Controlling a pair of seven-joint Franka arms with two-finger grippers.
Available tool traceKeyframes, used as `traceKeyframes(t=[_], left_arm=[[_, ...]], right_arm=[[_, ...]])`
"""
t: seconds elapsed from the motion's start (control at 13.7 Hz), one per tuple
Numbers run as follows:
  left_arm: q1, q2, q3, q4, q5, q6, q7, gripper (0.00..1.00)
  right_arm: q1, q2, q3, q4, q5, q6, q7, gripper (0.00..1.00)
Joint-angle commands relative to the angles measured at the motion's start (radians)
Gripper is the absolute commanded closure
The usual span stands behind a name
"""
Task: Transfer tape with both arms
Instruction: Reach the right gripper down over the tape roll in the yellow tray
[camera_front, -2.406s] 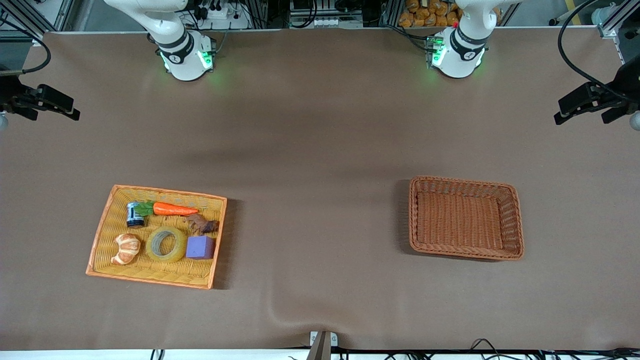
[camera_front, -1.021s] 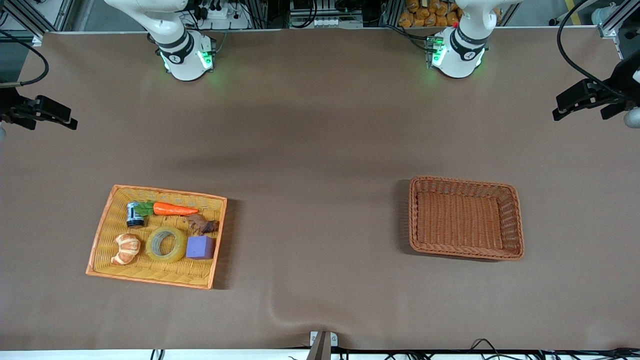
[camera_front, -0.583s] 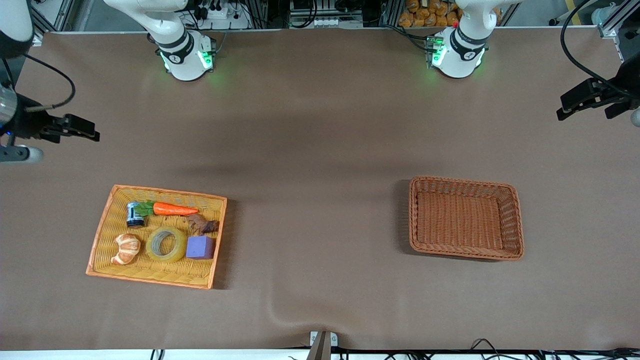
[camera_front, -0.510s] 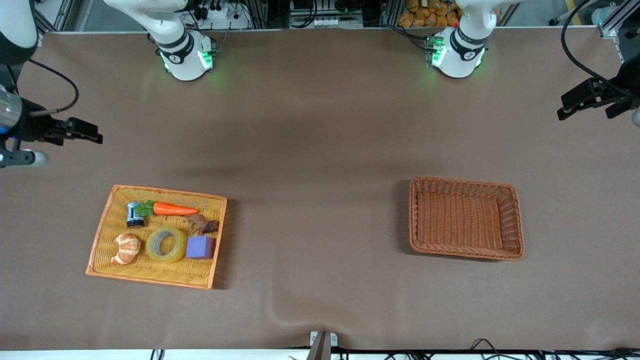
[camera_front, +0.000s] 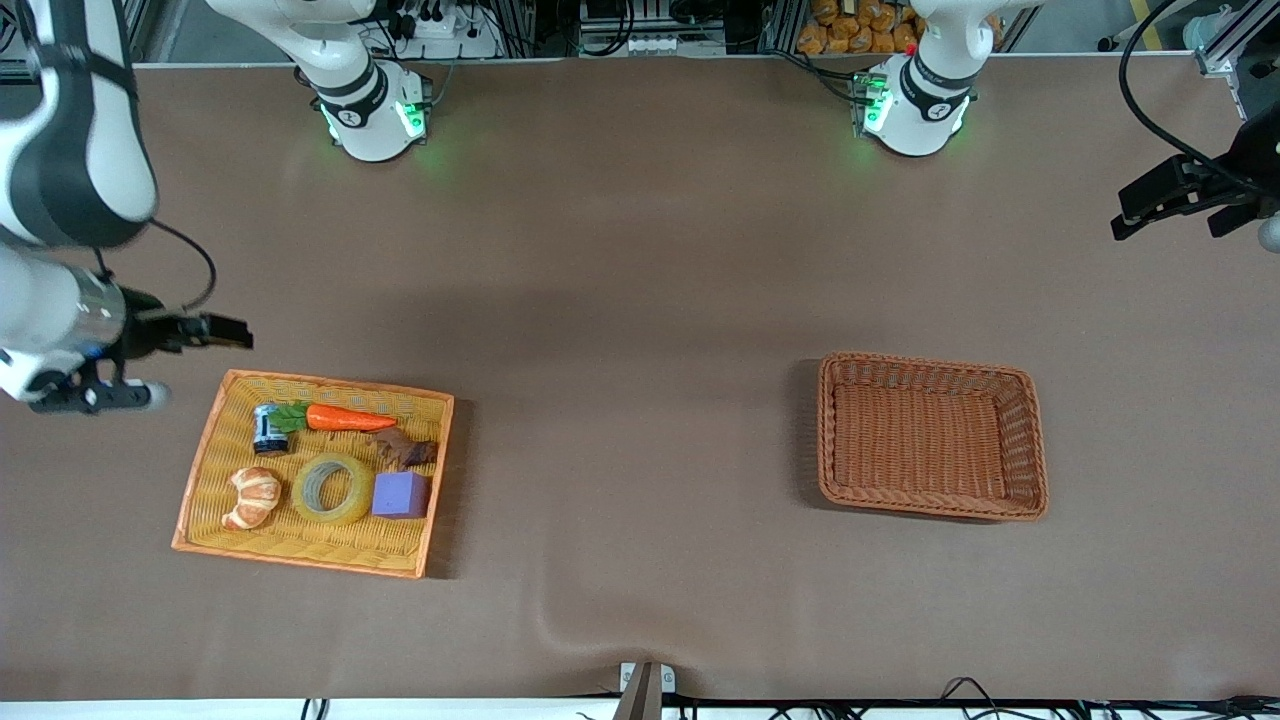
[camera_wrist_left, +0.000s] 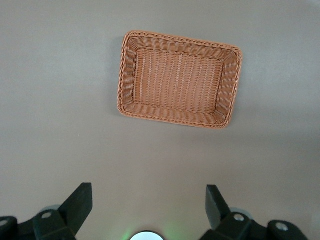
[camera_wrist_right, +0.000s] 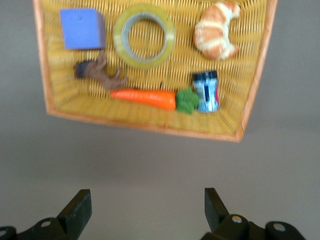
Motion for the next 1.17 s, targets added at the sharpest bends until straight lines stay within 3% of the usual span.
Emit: traceKeyframes(t=[0.0,0.29,0.51,0.66,0.88,1.09], left_arm=[[0.000,-0.006,-0.005,0.011,0.023,-0.017,0.022,0.00],[-0.016,-0.004,-0.008,0.010,0.022,-0.017,0.013,0.00],[-0.014,-0.003,-0.014,0.010,0.023,-0.017,0.006,0.00],[-0.014,-0.003,-0.017,0.010,0.023,-0.017,0.006,0.00],[-0.016,-0.003,-0.017,0.011,0.020,-0.016,0.008,0.00],[-0.017,-0.003,-0.026,0.010,0.020,-0.016,0.006,0.00]], right_arm=[[0.008,0.084,-0.003,0.023,0.004,0.081,-0.001,0.00],[0.008,0.228,-0.006,0.041,-0.002,0.235,-0.007,0.00],[0.008,0.389,-0.007,0.161,-0.051,0.331,0.002,0.00],[0.000,0.429,-0.007,0.161,-0.049,0.442,0.011,0.00],[0.017,0.463,-0.009,0.167,-0.062,0.462,0.149,0.00],[0.017,0.478,-0.009,0.164,-0.080,0.504,0.158,0.00]])
